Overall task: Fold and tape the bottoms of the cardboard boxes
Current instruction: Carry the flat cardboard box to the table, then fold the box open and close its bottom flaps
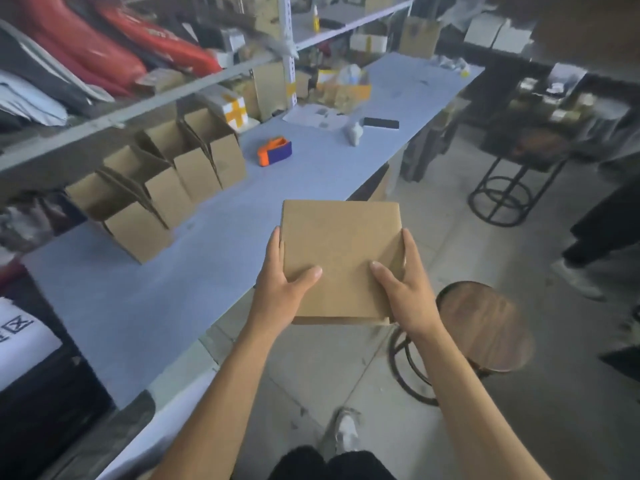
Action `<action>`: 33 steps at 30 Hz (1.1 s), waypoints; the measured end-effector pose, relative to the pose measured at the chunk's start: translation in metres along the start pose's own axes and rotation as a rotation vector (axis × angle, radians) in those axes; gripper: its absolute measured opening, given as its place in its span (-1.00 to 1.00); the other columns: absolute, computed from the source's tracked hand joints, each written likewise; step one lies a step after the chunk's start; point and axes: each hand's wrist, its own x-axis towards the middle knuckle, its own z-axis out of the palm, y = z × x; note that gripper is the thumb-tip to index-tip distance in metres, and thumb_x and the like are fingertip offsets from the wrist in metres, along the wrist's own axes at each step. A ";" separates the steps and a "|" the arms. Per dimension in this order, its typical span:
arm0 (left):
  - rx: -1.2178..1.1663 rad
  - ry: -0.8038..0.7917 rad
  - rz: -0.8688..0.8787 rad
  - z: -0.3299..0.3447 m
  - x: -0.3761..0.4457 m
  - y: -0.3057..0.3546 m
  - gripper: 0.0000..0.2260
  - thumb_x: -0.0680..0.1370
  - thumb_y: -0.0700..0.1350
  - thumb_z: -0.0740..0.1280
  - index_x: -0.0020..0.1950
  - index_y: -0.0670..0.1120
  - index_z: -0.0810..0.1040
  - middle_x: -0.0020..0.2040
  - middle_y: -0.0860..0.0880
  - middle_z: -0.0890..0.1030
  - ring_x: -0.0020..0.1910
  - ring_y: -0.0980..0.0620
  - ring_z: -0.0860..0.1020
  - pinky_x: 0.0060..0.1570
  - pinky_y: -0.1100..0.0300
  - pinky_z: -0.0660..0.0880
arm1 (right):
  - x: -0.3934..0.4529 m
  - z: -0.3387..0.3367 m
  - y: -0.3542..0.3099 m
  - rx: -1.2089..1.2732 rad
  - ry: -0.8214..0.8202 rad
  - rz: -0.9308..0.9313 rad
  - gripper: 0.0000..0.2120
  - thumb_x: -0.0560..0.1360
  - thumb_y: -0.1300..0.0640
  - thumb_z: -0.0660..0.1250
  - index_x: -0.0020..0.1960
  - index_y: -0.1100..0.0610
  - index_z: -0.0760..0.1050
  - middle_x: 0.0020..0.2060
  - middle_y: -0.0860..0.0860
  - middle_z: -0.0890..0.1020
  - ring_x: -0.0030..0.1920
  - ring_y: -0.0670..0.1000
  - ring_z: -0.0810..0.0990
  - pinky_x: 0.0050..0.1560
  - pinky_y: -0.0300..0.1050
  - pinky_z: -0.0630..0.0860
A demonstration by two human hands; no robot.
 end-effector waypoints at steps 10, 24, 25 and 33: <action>0.016 0.292 -0.179 -0.024 0.153 -0.033 -0.14 0.48 -0.05 0.48 0.61 0.05 -0.02 0.57 0.13 0.16 0.49 0.18 0.23 0.48 0.06 0.23 | 0.208 0.075 -0.007 -0.131 -0.299 -0.012 -0.27 0.56 -0.05 0.33 0.58 -0.14 -0.01 0.43 -0.22 0.32 0.35 -0.12 0.39 0.32 -0.12 0.35; 0.039 0.461 -0.405 -0.036 0.350 -0.085 -0.18 0.44 -0.02 0.49 0.56 0.04 0.08 0.33 0.11 0.45 0.23 0.10 0.49 0.23 0.17 0.43 | 0.440 0.175 0.009 -0.332 -0.576 -0.010 -0.24 0.56 0.06 0.34 0.59 -0.02 -0.04 0.45 -0.03 0.36 0.37 0.03 0.40 0.24 -0.23 0.30; 0.048 0.478 -0.417 -0.033 0.363 -0.089 -0.21 0.46 -0.05 0.49 0.55 0.03 0.10 0.28 0.13 0.46 0.19 0.10 0.49 0.16 0.24 0.42 | 0.456 0.179 0.012 -0.324 -0.609 -0.008 -0.21 0.54 0.05 0.37 0.59 -0.03 -0.04 0.43 -0.04 0.36 0.35 0.02 0.41 0.26 -0.20 0.31; 0.213 0.537 -0.640 -0.014 0.431 -0.123 -0.35 0.49 -0.22 0.43 0.48 -0.08 0.16 0.17 0.13 0.35 0.16 0.05 0.45 -0.10 0.41 0.34 | 0.559 0.222 0.051 -0.448 -0.994 0.047 0.12 0.30 -0.17 0.48 0.60 -0.02 -0.19 0.51 -0.04 0.24 0.46 0.05 0.31 0.32 -0.11 0.31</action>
